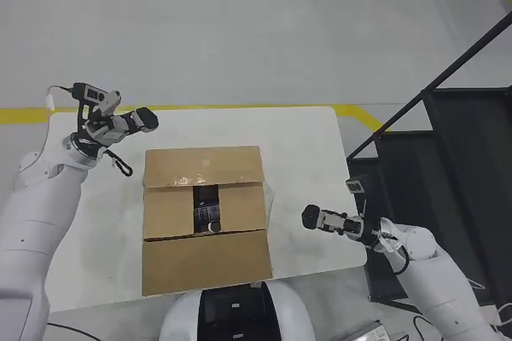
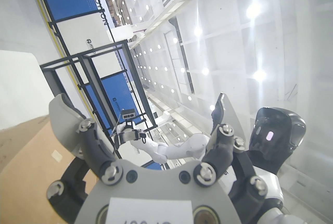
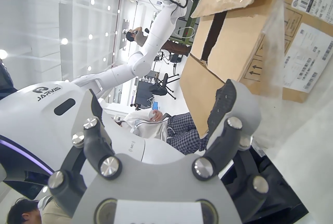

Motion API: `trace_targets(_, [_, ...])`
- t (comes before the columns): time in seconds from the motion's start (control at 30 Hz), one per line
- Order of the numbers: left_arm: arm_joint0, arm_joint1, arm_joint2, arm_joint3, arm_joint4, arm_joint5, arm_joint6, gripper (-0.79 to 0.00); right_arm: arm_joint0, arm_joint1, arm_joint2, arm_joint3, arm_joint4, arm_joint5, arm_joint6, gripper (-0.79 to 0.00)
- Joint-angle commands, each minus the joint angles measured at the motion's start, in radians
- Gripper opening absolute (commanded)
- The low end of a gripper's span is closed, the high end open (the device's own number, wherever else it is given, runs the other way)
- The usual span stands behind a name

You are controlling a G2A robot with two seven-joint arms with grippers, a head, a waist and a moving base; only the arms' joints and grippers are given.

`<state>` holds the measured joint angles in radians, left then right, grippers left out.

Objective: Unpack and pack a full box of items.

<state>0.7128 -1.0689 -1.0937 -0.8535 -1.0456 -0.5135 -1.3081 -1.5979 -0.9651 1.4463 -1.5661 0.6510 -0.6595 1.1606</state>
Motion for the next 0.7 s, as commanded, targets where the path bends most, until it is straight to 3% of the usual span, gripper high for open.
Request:
trace_targets(0.0, [0.051, 0.014, -0.036, -0.042, 0.006, 0.077, -0.076, 0.000, -0.001, 0.001, -0.006, 0.007, 0.001, 0.004, 0.004, 0.000])
trace_targets(0.2, [0.250, 0.053, -0.166, -0.242, 0.020, 0.222, -0.221, 0.000, 0.035, -0.002, -0.065, -0.005, -0.014, 0.022, 0.022, 0.000])
trace_targets(0.4, [0.422, 0.089, -0.252, -0.387, 0.125, 0.229, -0.228, 0.000, 0.078, -0.007, -0.128, -0.009, -0.047, 0.022, 0.022, 0.000])
trace_targets(0.53, [0.462, 0.111, -0.217, -0.399, 0.203, 0.229, -0.228, 0.000, 0.090, -0.009, -0.157, -0.008, -0.061, 0.015, 0.015, 0.000])
trace_targets(0.67, [0.457, 0.135, -0.201, -0.364, 0.203, 0.229, -0.228, 0.000, 0.088, -0.007, -0.168, 0.001, -0.072, 0.009, 0.009, 0.000])
